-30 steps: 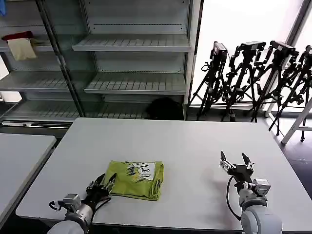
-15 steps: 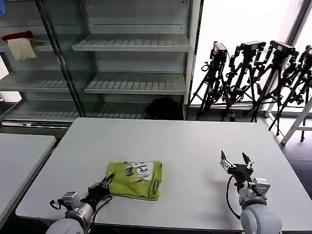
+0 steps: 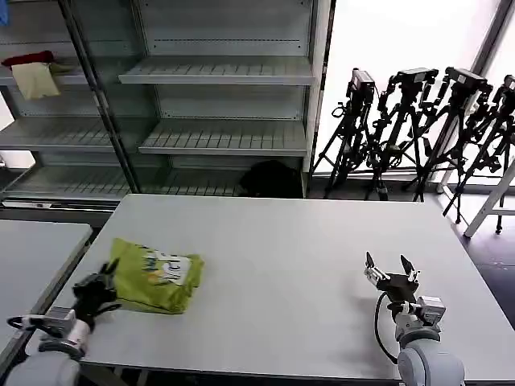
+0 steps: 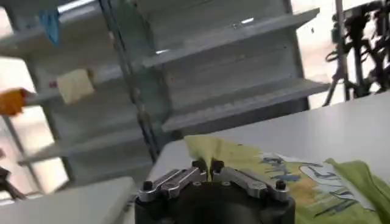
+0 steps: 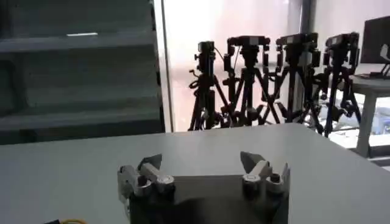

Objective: Fold and organize the clothes.

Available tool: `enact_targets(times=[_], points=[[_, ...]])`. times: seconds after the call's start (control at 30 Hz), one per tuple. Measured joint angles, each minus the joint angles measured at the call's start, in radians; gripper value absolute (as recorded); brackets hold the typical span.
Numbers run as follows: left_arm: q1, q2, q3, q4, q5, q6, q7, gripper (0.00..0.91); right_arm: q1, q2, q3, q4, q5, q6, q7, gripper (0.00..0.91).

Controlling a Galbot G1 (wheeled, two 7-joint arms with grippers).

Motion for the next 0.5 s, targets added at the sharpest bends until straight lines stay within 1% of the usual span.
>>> enact_targets(times=[0.17,0.3,0.4,0.5], points=[[-0.005,0.093,-0.104,0.043,0.078,-0.056,0.037,0.000,-0.002,0.002,-0.005,-0.003,0.000,0.004,0.000,0.907],[-0.018,0.157,-0.155,0.051,0.131,-0.085,0.065,0.000,-0.010,0.001,-0.006,-0.004,0.000,0.012,0.000,0.907],[-0.023,0.184,-0.175,0.040,0.173,-0.096,0.081,0.000,-0.018,-0.002,-0.002,-0.004,0.003,0.017,0.000,0.907],[-0.018,0.195,-0.181,0.008,0.229,-0.109,0.091,0.000,-0.027,-0.006,0.005,-0.005,0.009,0.024,0.000,0.907]])
